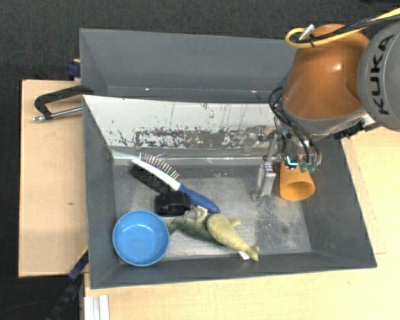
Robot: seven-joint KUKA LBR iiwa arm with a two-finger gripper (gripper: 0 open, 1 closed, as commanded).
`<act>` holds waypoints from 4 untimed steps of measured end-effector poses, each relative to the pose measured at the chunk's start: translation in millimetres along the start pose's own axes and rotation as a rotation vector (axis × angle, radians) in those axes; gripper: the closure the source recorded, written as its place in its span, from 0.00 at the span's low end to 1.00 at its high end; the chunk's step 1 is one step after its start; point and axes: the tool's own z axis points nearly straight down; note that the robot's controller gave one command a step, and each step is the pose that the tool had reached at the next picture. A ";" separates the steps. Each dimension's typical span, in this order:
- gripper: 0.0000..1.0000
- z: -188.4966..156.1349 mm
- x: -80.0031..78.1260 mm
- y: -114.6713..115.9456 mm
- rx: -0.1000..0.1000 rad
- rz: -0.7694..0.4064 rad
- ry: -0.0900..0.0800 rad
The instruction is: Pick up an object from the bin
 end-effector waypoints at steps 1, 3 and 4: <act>0.00 67.6 71.9 40.7 -0.001 0.222 0.003; 1.00 134.3 64.6 39.4 -0.003 0.061 -0.015; 1.00 -16.9 36.1 -1.2 0.001 0.041 -0.021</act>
Offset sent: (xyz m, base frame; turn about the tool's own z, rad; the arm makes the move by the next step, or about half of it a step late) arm -0.0705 0.0384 -0.0657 0.2252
